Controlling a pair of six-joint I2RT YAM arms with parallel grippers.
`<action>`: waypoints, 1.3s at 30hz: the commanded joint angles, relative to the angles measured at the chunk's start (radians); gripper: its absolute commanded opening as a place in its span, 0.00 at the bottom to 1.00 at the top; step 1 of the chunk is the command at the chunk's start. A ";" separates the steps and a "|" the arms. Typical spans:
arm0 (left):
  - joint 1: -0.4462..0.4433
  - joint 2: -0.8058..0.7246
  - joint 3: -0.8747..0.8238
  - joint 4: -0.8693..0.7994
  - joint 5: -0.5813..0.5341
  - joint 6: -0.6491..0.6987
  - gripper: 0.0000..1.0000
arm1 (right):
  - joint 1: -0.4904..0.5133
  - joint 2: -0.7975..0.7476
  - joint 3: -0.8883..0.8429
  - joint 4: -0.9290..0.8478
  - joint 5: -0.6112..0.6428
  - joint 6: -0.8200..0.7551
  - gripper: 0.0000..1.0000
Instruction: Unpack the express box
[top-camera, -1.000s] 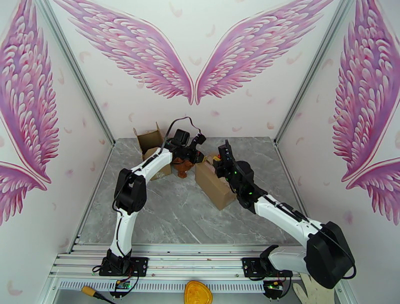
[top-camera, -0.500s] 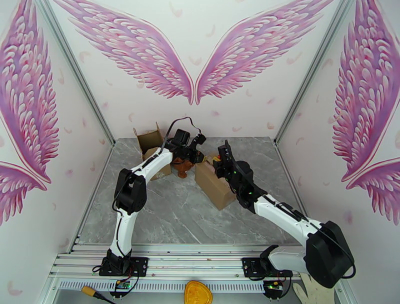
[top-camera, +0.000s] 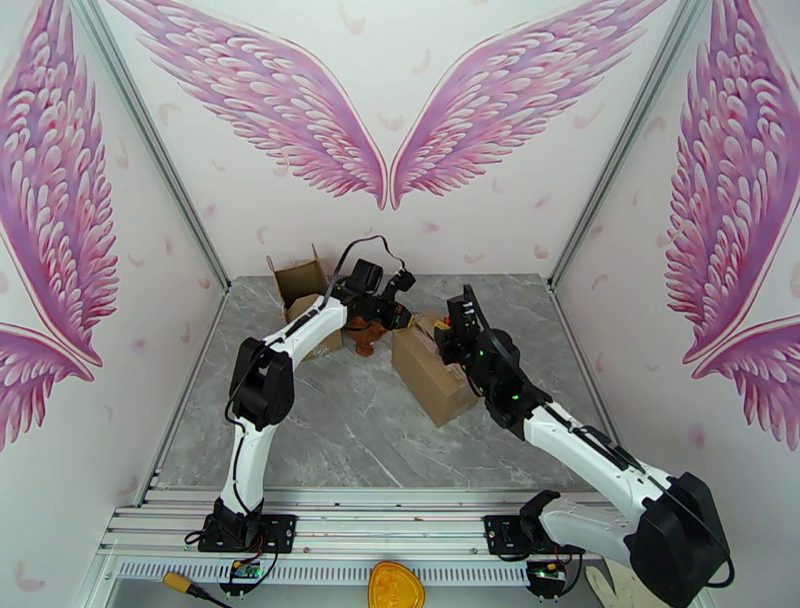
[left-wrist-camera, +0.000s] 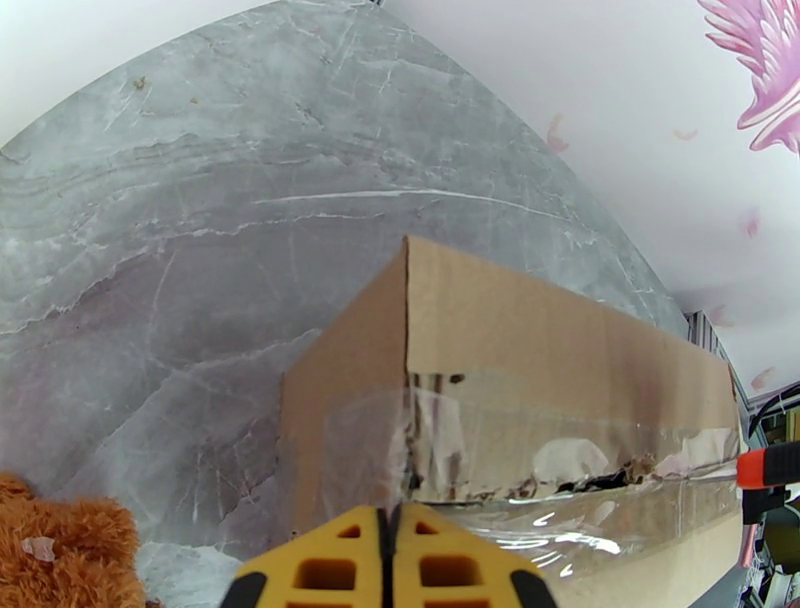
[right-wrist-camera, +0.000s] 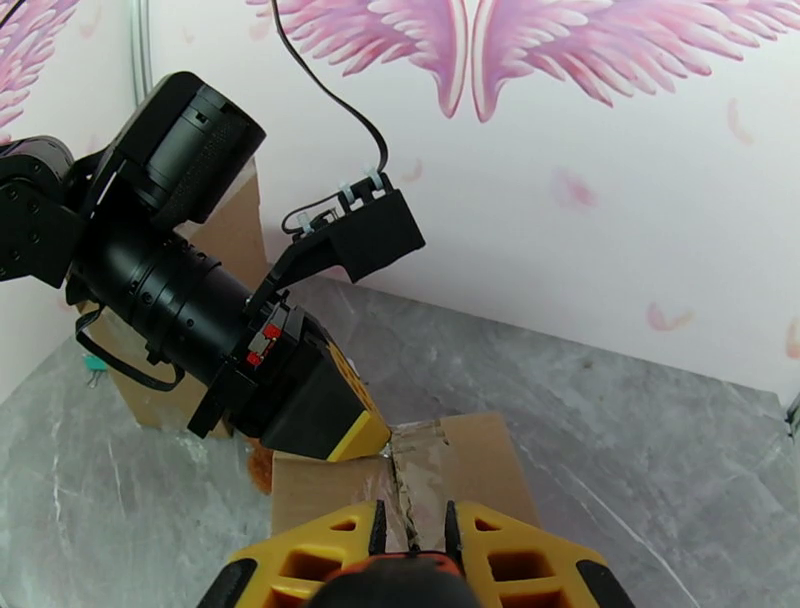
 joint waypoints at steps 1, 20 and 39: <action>0.030 -0.002 0.027 0.009 -0.132 -0.028 0.00 | 0.001 -0.035 -0.037 -0.127 -0.023 0.048 0.00; 0.044 -0.005 0.030 0.021 -0.166 -0.052 0.00 | 0.002 -0.176 -0.064 -0.279 0.014 0.065 0.00; 0.062 -0.008 0.029 0.039 -0.188 -0.069 0.00 | 0.001 -0.295 -0.113 -0.375 0.005 0.101 0.00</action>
